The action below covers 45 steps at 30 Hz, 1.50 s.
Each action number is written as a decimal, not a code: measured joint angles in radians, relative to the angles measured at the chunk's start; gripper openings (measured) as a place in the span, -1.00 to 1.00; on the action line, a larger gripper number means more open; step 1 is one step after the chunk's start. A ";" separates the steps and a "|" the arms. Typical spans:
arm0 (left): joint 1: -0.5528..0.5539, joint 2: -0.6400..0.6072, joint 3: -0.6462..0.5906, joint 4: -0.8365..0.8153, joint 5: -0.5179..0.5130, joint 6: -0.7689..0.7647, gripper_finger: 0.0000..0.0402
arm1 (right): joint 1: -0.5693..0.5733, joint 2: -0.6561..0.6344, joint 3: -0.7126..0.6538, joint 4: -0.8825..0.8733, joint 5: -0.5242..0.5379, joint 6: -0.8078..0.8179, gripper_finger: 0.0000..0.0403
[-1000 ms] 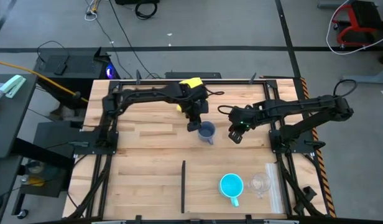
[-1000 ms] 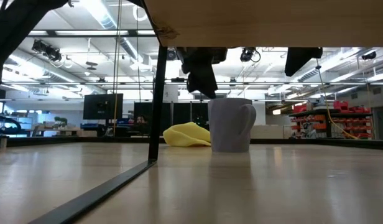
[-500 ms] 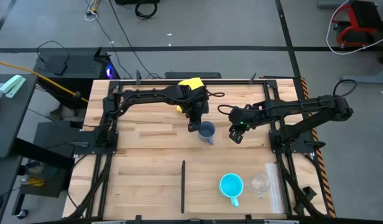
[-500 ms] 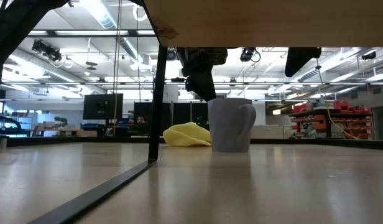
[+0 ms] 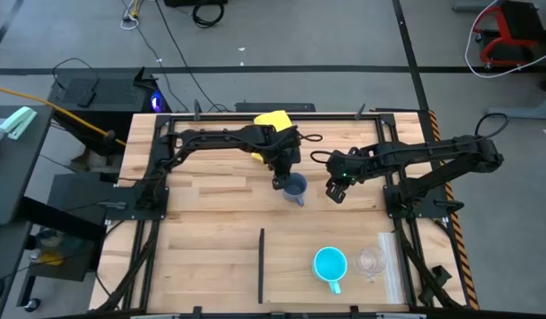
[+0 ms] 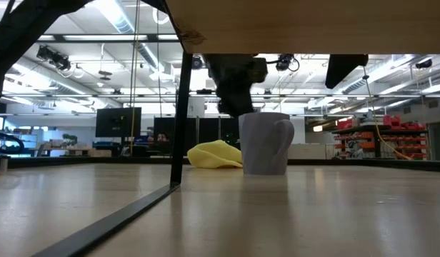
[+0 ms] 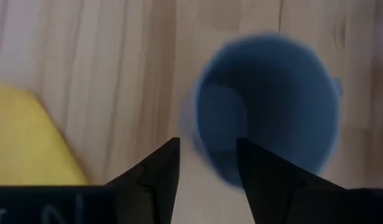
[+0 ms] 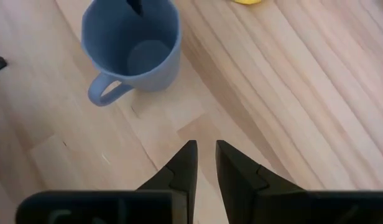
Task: Stack small to large cups/mugs on shelf
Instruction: Put the violet mug on the shelf
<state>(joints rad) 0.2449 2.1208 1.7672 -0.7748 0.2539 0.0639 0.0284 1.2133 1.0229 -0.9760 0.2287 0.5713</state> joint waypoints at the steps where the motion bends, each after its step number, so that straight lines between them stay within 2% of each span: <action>1: 0.000 0.006 0.001 0.026 0.000 0.000 -0.18 | 0.000 0.000 0.000 0.000 0.000 0.000 -0.67; 7: 0.005 0.020 0.003 0.022 -0.020 -0.009 -0.21 | 0.000 0.000 0.000 0.000 0.009 0.000 -0.67; 13: 0.007 0.036 0.001 0.016 -0.049 -0.034 -0.34 | 0.000 0.000 0.000 0.003 0.011 0.000 -0.67; 25: 0.011 0.036 0.001 0.016 -0.079 -0.052 -0.87 | 0.001 0.000 0.000 0.005 0.012 0.000 -0.67; 39: 0.005 0.025 0.001 -0.047 -0.078 -0.029 -0.87 | 0.001 0.000 0.000 0.005 0.034 -0.045 -0.67; 45: -0.014 -0.031 -0.001 -0.080 -0.081 -0.018 -0.87 | 0.001 0.000 0.000 0.017 0.037 -0.112 -0.67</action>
<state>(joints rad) 0.2308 2.0894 1.7659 -0.8548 0.1725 0.0456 0.0292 1.2133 1.0229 -0.9587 0.2653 0.4588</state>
